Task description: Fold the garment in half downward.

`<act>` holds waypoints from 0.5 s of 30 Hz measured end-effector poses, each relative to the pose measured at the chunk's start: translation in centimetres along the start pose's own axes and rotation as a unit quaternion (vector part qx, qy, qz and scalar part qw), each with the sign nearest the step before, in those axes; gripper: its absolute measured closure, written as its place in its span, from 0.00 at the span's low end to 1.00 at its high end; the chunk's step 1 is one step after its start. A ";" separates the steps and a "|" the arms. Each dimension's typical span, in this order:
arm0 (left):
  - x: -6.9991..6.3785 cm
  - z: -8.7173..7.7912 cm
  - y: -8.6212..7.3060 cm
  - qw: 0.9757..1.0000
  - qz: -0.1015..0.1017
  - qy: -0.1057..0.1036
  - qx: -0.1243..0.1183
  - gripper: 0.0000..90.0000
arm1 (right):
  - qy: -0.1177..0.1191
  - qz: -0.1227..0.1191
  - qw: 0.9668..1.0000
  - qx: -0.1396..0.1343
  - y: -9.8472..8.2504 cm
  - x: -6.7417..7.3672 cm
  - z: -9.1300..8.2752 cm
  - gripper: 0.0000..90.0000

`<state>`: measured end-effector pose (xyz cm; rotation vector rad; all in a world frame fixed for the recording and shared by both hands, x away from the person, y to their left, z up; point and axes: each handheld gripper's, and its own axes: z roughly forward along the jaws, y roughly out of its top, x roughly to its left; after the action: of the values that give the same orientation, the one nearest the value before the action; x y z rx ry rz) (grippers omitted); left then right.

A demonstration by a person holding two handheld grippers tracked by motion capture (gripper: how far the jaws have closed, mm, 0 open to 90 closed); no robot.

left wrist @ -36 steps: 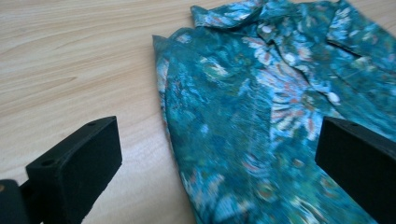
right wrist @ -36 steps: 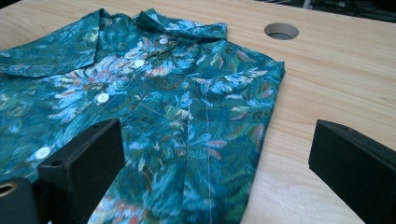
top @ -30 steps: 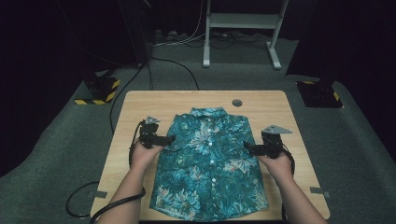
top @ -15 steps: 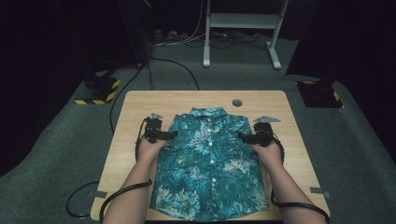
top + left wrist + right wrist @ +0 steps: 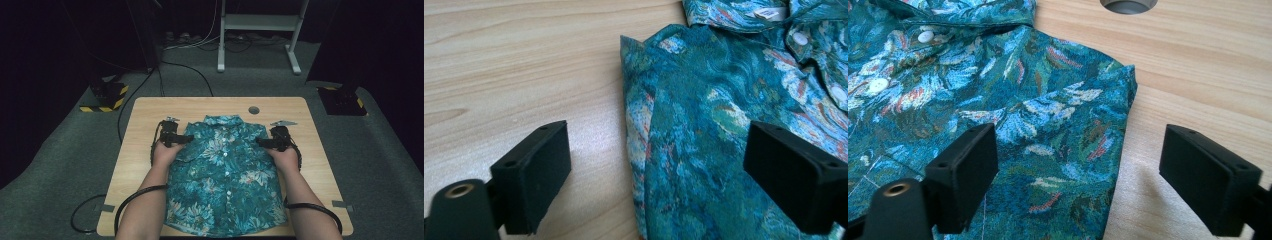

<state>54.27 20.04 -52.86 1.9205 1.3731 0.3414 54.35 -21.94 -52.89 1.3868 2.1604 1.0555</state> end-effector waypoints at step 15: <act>-0.4 0.7 0.4 1.000 0.010 0.018 0.009 0.28 | -0.009 0.011 1.000 0.019 0.7 0.3 1.4 0.32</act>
<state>54.76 19.37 -52.99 1.9524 1.3855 0.3752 55.54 -20.93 -53.30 1.4350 2.1681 1.0094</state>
